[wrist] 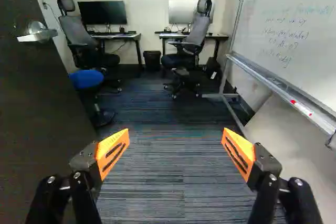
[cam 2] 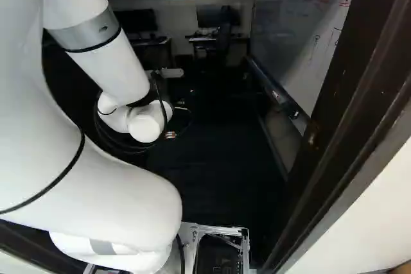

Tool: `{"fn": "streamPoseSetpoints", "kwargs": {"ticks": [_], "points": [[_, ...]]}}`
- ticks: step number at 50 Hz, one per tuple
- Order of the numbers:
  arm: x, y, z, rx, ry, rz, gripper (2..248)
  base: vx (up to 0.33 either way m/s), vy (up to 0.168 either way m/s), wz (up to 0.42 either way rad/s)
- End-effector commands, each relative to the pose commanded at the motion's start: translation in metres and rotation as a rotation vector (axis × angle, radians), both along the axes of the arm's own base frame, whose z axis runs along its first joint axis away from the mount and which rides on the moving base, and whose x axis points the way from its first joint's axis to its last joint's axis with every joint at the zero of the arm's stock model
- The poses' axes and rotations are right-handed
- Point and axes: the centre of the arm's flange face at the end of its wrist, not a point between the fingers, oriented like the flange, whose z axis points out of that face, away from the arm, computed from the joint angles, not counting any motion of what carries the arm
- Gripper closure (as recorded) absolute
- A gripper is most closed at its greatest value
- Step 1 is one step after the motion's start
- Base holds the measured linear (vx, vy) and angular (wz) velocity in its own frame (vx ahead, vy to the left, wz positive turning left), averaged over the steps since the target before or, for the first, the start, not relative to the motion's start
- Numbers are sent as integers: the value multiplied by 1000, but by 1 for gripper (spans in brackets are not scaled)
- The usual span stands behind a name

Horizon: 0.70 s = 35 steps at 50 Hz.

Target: Open the door and move inside

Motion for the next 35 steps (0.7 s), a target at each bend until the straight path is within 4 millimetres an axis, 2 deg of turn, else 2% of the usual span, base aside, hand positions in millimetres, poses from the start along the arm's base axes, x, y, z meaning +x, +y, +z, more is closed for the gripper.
{"fn": "streamPoseSetpoints", "kwargs": {"ticks": [21,35], "points": [[0,0,0,0,0,0,3,81,-3,5],[0,0,0,0,0,0,3,87,34,95]]}}
